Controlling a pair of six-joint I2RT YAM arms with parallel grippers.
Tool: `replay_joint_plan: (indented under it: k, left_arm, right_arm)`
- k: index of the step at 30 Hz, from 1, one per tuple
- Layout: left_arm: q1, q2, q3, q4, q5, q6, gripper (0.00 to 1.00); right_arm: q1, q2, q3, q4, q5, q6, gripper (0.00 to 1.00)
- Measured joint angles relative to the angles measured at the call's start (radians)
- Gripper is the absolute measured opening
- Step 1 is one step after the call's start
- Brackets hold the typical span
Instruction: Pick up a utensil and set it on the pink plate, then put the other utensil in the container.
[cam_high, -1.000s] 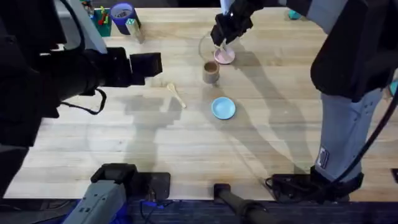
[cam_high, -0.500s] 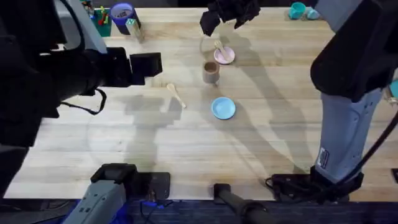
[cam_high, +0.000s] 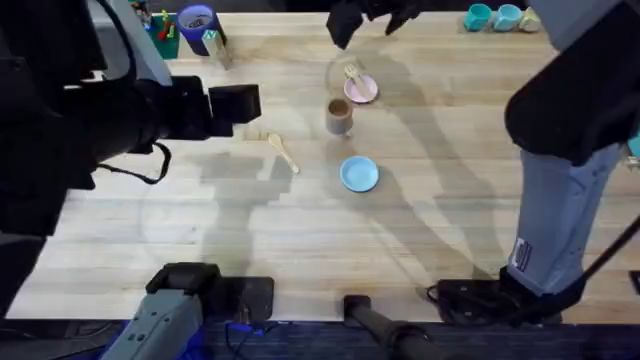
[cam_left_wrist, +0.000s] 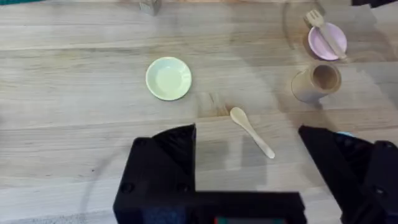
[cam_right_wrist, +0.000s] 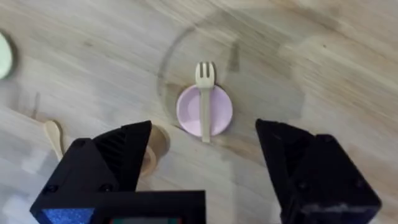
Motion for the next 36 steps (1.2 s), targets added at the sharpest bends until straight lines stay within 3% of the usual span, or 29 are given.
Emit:
replay_joint_plan:
  k: [10,18,27,32,36]
  left_arm:
    - [0.000,0.000,0.000,0.000,0.000,0.000,0.991]
    - [0.000,0.000,0.000,0.000,0.000,0.000,0.992]
    - [0.000,0.000,0.000,0.000,0.000,0.000,0.992]
    - [0.000,0.000,0.000,0.000,0.000,0.000,0.992]
    - [0.000,0.000,0.000,0.000,0.000,0.000,0.992]
  right_arm:
    - [-0.056,-0.213,0.002,-0.087,0.157,-0.017,0.997]
    - [-0.130,-0.339,-0.023,-0.143,0.107,-0.054,0.997]
    - [-0.260,-0.606,-0.359,-0.028,0.028,-0.148,0.997]
    - [-0.283,-0.807,-0.602,0.073,-0.017,-0.223,0.997]
    - [-0.283,-0.884,-0.749,0.138,-0.090,-0.306,0.997]
